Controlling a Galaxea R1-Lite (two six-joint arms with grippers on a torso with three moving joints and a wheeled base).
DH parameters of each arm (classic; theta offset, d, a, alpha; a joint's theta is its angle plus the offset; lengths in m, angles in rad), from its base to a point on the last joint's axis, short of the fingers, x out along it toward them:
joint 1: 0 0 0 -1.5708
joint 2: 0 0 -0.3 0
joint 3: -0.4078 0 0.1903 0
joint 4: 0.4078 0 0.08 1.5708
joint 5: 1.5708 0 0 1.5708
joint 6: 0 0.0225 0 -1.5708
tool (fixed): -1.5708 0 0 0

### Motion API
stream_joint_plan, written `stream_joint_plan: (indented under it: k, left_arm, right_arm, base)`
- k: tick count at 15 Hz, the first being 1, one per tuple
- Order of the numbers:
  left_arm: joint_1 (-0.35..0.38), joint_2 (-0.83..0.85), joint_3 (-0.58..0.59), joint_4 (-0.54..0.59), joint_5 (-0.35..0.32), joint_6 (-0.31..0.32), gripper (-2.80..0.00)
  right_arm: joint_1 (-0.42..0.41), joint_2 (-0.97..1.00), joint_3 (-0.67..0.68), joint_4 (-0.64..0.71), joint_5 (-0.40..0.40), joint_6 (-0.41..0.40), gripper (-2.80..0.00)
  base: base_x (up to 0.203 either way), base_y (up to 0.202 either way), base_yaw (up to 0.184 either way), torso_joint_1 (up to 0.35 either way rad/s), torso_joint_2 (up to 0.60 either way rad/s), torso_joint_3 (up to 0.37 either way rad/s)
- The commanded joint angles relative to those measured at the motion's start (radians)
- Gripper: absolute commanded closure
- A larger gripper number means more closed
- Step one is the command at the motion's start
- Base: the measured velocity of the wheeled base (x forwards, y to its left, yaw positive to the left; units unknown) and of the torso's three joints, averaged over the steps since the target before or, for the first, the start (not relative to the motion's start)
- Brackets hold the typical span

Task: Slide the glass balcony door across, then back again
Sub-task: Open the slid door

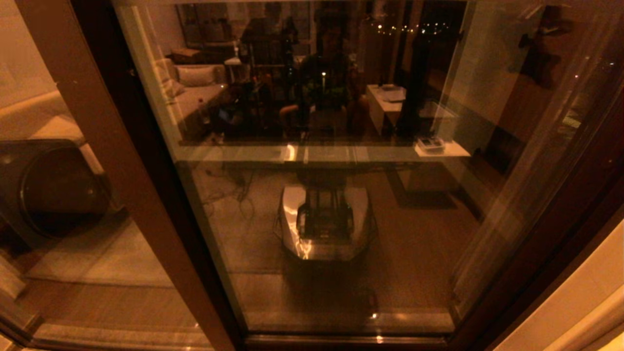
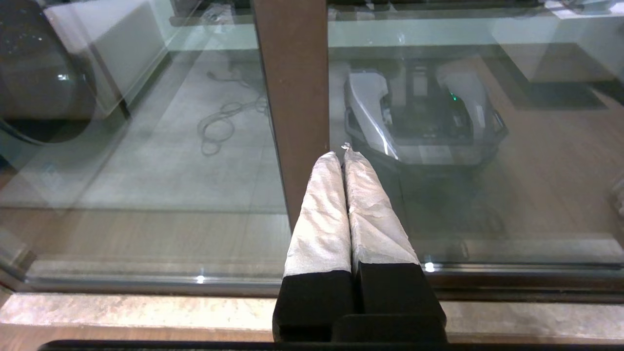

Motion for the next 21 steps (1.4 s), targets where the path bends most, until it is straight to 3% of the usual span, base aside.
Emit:
stream_joint_plan:
  k: [1, 3, 7, 15, 16, 21]
  left_arm:
    - [-0.001, 0.0, 0.0, 0.0, 0.0, 0.001, 0.0]
    - [0.0, 0.0, 0.0, 0.0, 0.0, 0.001, 0.0]
    - [0.0, 0.0, 0.0, 0.0, 0.0, 0.001, 0.0]
    - [0.0, 0.0, 0.0, 0.0, 0.0, 0.001, 0.0]
    - [0.0, 0.0, 0.0, 0.0, 0.0, 0.001, 0.0]
    - [0.0, 0.0, 0.0, 0.0, 0.0, 0.001, 0.0]
  right_arm:
    - [0.0, 0.007, 0.026, -0.012, -0.048, -0.008, 0.0]
    - [0.028, 0.013, 0.011, -0.079, -0.074, -0.005, 0.0]
    - [0.173, 0.009, -0.028, -0.174, -0.23, -0.008, 0.0]
    - [0.182, 0.135, -0.001, -0.283, -0.307, 0.043, 0.0]
    - [0.183, 0.135, -0.016, -0.282, -0.307, 0.044, -2.8]
    - [0.226, 0.138, -0.03, -0.28, -0.307, 0.085, -2.8]
  base:
    - [0.0, 0.0, 0.0, 0.0, 0.0, 0.0]
    - [0.0, 0.0, 0.0, 0.0, 0.0, 0.0]
    - [0.0, 0.0, 0.0, 0.0, 0.0, 0.0]
    - [0.0, 0.0, 0.0, 0.0, 0.0, 0.0]
    - [0.0, 0.0, 0.0, 0.0, 0.0, 0.0]
    - [0.0, 0.0, 0.0, 0.0, 0.0, 0.0]
